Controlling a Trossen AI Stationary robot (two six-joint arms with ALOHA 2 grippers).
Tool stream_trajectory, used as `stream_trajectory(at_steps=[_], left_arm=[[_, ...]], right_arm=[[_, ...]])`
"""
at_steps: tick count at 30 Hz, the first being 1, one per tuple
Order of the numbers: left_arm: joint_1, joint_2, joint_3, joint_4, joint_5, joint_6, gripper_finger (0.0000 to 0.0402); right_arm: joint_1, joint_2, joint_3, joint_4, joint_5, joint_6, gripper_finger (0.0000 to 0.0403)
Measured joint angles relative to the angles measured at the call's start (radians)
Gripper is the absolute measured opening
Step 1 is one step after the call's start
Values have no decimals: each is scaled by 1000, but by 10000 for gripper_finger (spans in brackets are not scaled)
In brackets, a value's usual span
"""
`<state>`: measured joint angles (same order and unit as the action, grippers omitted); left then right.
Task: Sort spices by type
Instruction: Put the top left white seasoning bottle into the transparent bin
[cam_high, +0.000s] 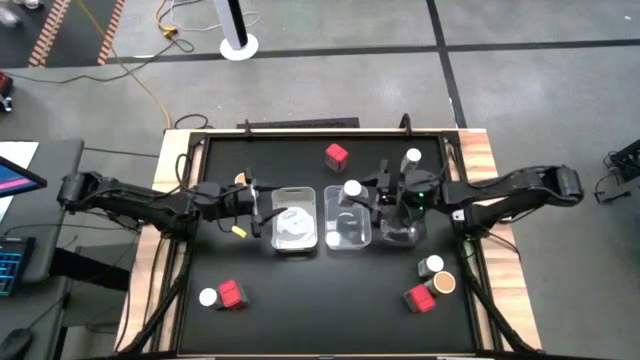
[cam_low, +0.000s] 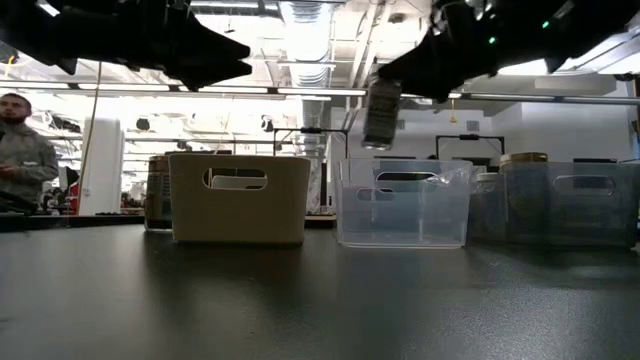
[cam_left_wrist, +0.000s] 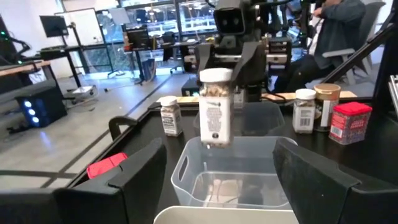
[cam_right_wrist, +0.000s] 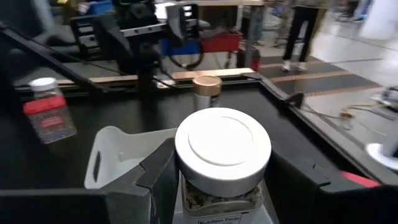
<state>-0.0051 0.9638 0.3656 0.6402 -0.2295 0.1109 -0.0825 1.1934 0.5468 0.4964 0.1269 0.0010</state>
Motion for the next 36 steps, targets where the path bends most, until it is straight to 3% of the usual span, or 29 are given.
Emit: stream_trajectory(at_steps=[3, 10, 24, 36], left_arm=[[0, 0, 0, 0, 0, -3, 283], [0, 0, 0, 0, 2, -7, 283], [0, 0, 1, 3, 3, -14, 284], [0, 0, 1, 2, 3, -14, 284]], right_arm=[[-35, 58, 0, 35, -76, 0, 222], [-71, 175, 0, 132, -144, -13, 225], [-105, 380, 0, 284, -161, -27, 225], [-152, 431, 0, 298, -202, -35, 225]])
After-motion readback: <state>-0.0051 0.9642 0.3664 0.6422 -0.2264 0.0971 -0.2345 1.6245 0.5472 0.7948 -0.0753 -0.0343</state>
